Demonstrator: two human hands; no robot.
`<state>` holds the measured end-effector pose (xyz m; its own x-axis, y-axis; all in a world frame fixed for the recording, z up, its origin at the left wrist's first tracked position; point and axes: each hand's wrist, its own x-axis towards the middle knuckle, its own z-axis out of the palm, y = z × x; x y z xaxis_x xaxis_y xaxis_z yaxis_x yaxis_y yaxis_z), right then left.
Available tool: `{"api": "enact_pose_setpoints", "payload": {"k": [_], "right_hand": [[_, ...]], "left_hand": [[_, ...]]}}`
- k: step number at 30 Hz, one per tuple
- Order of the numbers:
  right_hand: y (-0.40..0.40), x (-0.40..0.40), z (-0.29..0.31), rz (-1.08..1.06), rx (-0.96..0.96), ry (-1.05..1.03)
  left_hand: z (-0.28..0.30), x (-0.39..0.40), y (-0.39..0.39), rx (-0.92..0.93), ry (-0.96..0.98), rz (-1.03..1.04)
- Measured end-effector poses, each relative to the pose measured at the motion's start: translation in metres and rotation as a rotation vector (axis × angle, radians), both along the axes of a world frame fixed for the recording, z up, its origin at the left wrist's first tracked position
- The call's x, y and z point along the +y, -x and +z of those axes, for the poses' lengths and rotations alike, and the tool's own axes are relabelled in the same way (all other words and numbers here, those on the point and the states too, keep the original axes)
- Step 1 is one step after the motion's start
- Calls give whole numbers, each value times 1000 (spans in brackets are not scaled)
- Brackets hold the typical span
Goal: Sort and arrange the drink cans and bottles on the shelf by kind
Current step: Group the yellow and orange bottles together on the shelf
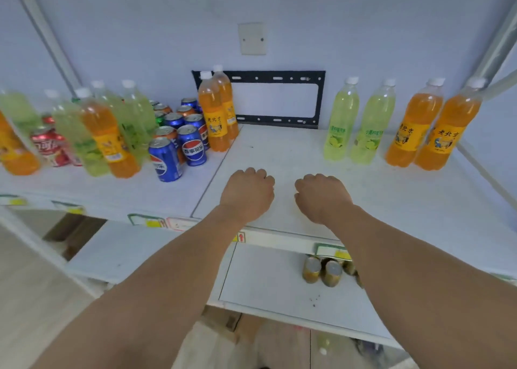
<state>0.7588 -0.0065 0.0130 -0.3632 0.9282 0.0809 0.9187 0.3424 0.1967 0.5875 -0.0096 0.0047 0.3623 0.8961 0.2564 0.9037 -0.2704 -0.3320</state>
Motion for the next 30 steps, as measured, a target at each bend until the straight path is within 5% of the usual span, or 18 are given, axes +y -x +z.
{"api": "enact_pose_setpoints", "payload": {"k": [16, 25, 30], "right_hand": [[254, -51, 32, 207, 65, -65], [419, -39, 34, 212, 277, -41], [487, -13, 27, 98, 554, 18]], "left_hand": [[23, -92, 233, -65, -110, 158], [18, -95, 412, -139, -159, 260], [7, -65, 495, -404, -250, 392]]}}
